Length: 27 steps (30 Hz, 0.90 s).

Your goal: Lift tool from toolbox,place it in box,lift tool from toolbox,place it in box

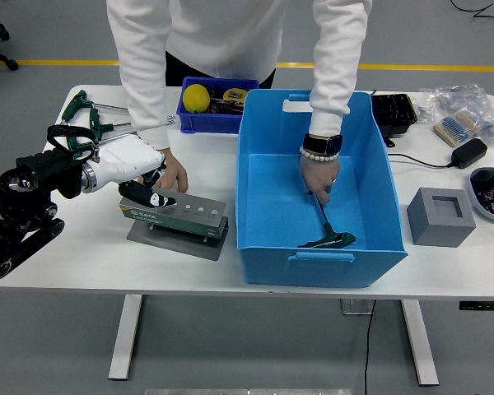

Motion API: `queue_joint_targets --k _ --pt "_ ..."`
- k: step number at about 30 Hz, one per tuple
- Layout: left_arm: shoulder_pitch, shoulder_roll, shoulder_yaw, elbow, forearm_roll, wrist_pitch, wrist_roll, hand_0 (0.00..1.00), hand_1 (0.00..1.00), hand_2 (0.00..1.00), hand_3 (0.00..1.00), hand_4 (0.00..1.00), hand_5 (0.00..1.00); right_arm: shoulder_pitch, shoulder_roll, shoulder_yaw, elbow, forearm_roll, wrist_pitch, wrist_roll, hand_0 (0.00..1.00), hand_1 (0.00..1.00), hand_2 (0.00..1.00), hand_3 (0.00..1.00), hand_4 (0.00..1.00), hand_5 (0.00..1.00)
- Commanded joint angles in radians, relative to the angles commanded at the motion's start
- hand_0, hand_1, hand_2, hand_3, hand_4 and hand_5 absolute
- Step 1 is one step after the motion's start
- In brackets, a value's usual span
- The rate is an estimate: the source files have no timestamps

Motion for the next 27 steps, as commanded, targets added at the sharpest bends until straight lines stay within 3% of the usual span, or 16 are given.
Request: queue_joint_targets --k 11,12,17,18,23,24,27 --pt "0.001 0.005 -0.004 0.002 -0.011 0.005 -0.015 0.520 0.219 0.200 0.114 0.805 0.802 0.002 0.000 -0.006 -0.001 0.009 0.001 0.002 0.727 0.702 0.754 0.587 0.825 0.722" --pt "0.001 0.005 -0.004 0.003 -0.011 0.005 -0.016 0.397 0.168 0.150 0.096 0.811 0.813 0.002 0.000 -0.007 -0.001 0.009 0.001 0.002 0.727 0.701 0.753 0.587 0.825 0.722" --pt "0.001 0.009 -0.008 0.005 -0.027 0.002 -0.020 0.397 0.168 0.150 0.096 0.811 0.813 0.002 -0.001 -0.009 -0.002 0.013 0.002 0.003 0.727 0.701 0.753 0.587 0.825 0.722" --pt "0.001 0.010 -0.009 0.004 -0.031 0.005 -0.023 0.295 0.103 0.106 0.068 0.811 0.875 0.002 -0.001 -0.009 -0.002 0.013 0.002 0.003 0.728 0.701 0.752 0.587 0.824 0.722" --pt "0.000 0.011 -0.018 0.004 -0.044 0.025 -0.046 0.295 0.103 0.106 0.068 0.811 0.875 0.003 -0.001 -0.010 -0.002 0.013 0.002 0.003 0.728 0.701 0.752 0.587 0.824 0.722" --pt "0.000 0.011 -0.019 0.005 -0.046 0.027 -0.049 0.232 0.061 0.071 0.040 0.813 0.854 0.003 -0.001 -0.010 -0.002 0.012 0.002 0.003 0.727 0.700 0.752 0.588 0.825 0.721" --pt "0.001 0.013 -0.025 0.005 -0.054 0.032 -0.056 0.232 0.061 0.071 0.040 0.813 0.854 0.003 -0.001 -0.010 -0.002 0.014 0.002 0.003 0.727 0.700 0.752 0.588 0.825 0.721"
